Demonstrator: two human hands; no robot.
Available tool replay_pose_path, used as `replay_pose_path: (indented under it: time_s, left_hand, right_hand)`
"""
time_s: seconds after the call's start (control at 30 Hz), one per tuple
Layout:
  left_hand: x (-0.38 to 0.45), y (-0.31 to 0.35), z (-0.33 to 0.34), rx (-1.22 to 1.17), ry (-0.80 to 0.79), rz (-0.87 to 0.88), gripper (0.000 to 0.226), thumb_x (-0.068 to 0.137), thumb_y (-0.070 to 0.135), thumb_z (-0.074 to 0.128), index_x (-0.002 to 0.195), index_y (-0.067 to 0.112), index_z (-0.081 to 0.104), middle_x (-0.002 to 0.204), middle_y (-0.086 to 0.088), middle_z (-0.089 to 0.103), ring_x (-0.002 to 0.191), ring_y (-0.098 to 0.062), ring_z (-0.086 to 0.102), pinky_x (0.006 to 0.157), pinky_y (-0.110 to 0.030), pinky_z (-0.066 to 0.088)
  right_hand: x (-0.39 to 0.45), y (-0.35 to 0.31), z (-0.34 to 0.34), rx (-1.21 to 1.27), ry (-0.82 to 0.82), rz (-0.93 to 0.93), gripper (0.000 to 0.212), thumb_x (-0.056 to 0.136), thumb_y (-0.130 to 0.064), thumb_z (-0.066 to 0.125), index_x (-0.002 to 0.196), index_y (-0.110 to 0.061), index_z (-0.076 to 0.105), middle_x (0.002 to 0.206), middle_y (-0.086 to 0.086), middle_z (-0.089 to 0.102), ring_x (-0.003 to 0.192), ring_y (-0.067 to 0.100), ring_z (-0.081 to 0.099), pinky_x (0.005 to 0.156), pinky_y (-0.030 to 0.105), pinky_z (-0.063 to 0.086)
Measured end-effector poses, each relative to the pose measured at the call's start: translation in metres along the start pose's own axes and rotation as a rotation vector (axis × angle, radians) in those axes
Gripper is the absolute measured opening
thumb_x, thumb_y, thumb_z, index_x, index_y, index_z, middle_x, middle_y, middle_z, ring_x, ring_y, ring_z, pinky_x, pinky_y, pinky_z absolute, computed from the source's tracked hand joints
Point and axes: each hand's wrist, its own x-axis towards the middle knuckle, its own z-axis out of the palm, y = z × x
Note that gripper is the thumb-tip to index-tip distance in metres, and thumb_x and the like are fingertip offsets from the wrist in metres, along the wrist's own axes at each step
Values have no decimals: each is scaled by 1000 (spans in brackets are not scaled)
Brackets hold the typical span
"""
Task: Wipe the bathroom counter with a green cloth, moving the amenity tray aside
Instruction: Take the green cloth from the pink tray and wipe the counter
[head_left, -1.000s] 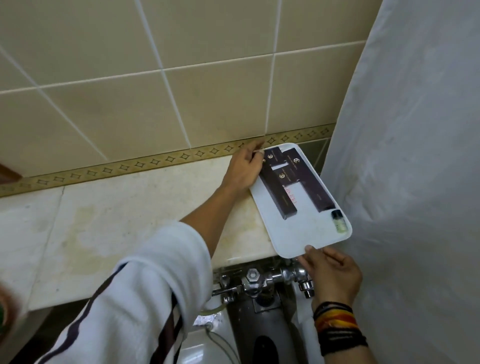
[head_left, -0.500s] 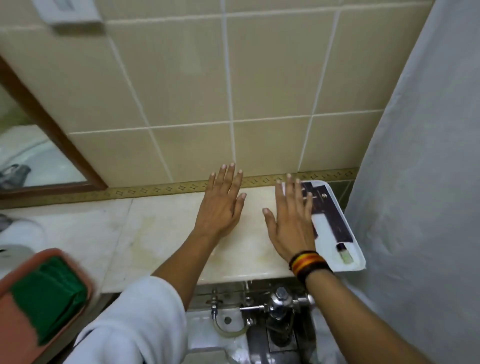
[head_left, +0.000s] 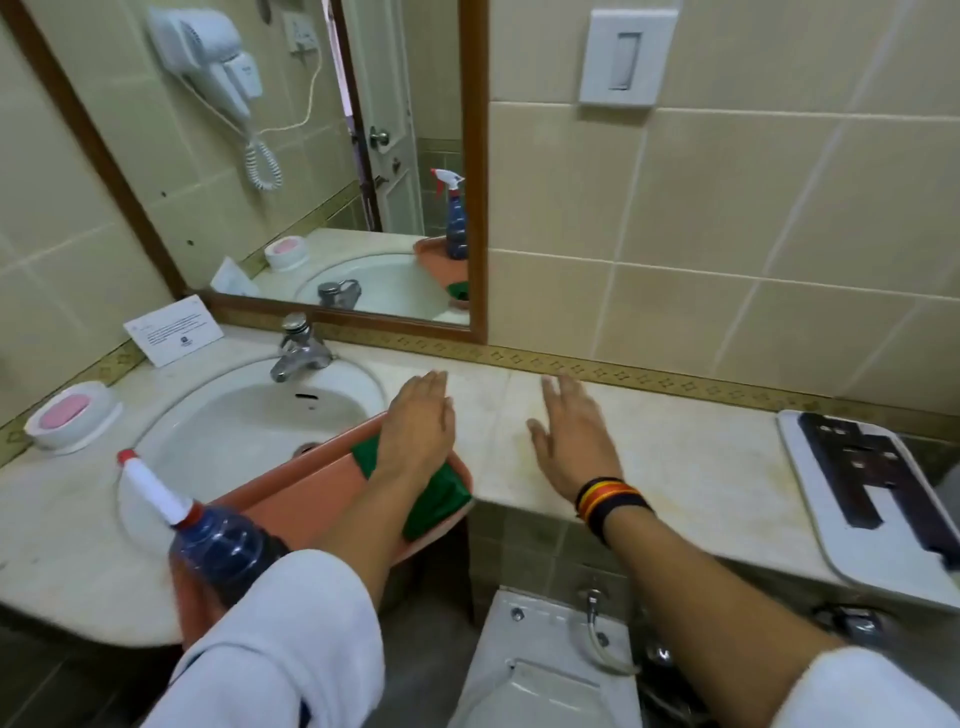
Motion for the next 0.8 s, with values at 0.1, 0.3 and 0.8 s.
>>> replay_pose_path:
  time_s: [0.1, 0.3, 0.8]
  left_hand:
    - [-12, -57, -3, 47, -40, -149, 40, 107, 19, 44, 144, 2, 53, 135, -18, 64, 125, -33, 58, 107, -43, 49]
    - [-13, -107, 26, 107, -194, -267, 37, 106, 25, 51, 134, 4, 61, 134, -18, 66, 125, -33, 61, 109, -43, 47]
    - [18, -60, 12, -249, 9, -49, 21, 99, 18, 65, 118, 10, 70, 114, -10, 70, 108, -28, 62, 95, -39, 49]
  right_hand:
    - [-7, -68, 39, 115, -155, -64, 53, 101, -23, 47, 153, -14, 38, 162, 11, 35, 147, 29, 35, 117, 38, 35]
    - [-1, -136, 101, 44, -411, -47, 50, 98, -22, 51, 147, -11, 46, 140, 16, 56, 123, 35, 55, 103, 41, 47]
    - [6, -108, 66, 419, -156, 236, 57, 83, -3, 61, 139, -17, 59, 126, 14, 54, 112, 35, 58, 102, 40, 49]
